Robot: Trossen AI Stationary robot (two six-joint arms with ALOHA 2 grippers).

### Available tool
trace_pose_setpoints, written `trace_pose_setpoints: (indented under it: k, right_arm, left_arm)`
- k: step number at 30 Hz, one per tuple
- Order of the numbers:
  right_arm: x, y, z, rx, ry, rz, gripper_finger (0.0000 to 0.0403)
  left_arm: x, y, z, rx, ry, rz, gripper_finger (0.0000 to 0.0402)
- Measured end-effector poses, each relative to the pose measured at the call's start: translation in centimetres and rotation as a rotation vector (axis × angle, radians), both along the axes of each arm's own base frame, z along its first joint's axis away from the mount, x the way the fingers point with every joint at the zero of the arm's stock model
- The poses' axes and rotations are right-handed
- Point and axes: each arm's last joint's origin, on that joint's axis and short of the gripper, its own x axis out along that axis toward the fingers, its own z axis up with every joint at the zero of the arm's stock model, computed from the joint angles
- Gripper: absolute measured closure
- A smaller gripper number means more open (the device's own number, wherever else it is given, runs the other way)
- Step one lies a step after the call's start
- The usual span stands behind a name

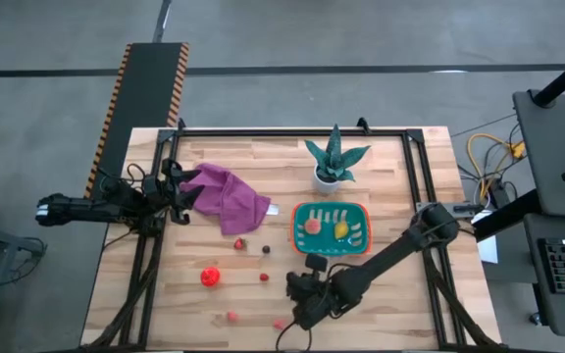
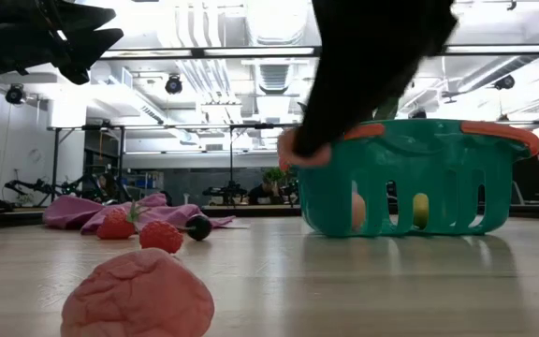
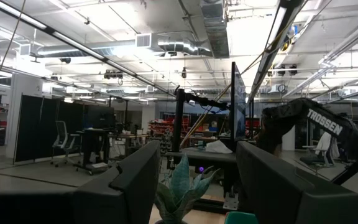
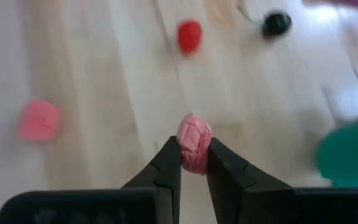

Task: Pick and placing Produce into tupperware
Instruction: Put the top apricot into the green basket

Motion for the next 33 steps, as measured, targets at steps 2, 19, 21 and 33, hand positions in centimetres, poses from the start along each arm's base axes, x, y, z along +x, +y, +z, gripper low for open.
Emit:
trace_pose_setpoints:
  k: [2,19,21,33]
  right_arm:
    - [-0.1,0.2,1.1,0.002,-0.037,0.044,0.0354]
    - [-3.2,0.3,15.9,0.144,-0.538,0.643,0.0355]
    - [-3.8,0.5,17.7,0.142,-0.638,0.729,0.0355]
    - [-6.8,2.3,20.9,-0.070,-0.856,0.997,0.0355]
  left_arm:
    - [0.0,0.0,0.0,0.000,0.000,0.000,0.0203]
    - [0.0,0.0,0.0,0.000,-0.001,0.000,0.0203]
    - [0.0,0.0,0.0,0.001,-0.002,0.000,0.0203]
    - [0.0,0.0,0.0,0.001,-0.001,0.000,0.0203]
